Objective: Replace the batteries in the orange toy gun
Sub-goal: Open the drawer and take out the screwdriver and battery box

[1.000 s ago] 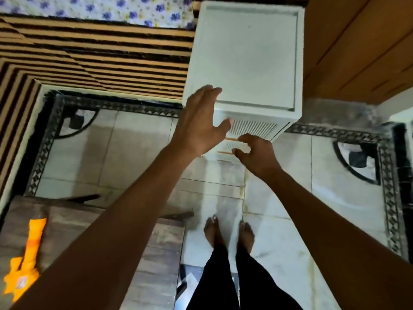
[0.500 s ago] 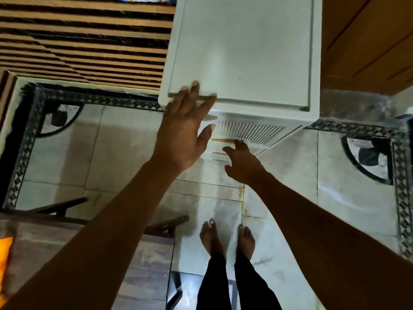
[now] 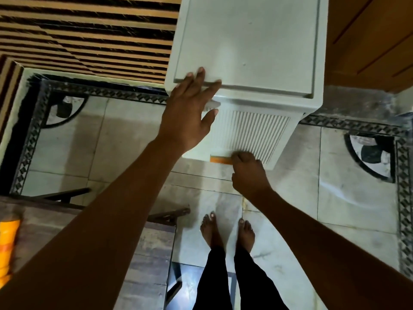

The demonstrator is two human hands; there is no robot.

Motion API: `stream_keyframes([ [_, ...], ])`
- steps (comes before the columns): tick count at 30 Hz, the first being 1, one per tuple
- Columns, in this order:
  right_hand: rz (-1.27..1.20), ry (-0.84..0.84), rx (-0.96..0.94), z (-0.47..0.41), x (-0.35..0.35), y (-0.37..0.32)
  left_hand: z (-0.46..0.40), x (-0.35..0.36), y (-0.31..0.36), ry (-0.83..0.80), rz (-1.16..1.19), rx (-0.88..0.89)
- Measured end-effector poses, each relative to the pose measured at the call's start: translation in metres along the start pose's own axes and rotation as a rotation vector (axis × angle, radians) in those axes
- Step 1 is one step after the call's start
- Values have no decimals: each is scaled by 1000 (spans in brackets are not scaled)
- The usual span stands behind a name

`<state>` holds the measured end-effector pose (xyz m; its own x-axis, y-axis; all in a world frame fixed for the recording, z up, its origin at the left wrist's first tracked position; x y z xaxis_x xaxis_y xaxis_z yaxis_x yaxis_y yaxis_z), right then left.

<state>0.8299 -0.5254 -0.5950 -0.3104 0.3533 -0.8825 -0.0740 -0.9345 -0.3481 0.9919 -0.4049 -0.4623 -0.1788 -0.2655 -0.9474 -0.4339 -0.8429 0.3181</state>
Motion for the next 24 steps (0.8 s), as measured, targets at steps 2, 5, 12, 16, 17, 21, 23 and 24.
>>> stream_keyframes([
  [2, 77, 62, -32, 26, 2, -15, -2, -1, 1, -19, 0, -9],
  [5, 171, 278, -98, 57, -5, -35, -1, -7, 5, -36, -26, -18],
  [12, 250, 632, -195, 86, -57, -50, -4, -13, 6, -104, -100, -20],
  [16, 313, 749, -82, 59, -85, -41, -7, -15, 8, -135, -111, -20],
  [17, 304, 747, -51, 48, -91, -36, -8, -15, 8, -136, -118, -18],
  [21, 271, 739, 16, 8, -109, -19, -9, -13, 8, -111, -115, -20],
  [23, 276, 735, 76, -6, -117, -10, -7, -12, 7, -85, -105, -14],
  [24, 269, 736, 102, -11, -121, -7, -6, -11, 7, -72, -102, -10],
])
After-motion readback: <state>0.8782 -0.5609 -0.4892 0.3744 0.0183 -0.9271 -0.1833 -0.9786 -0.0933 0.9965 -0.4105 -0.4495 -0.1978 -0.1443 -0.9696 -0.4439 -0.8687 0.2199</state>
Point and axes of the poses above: each hand's wrist, its own z-axis away from the middle knuckle, its own x-axis out of the palm, y = z × x, the point moved 3 cm from there along -z, towards the middle knuckle, and after that the axes turned 13 degrees about -x, right-handed, at the moved point
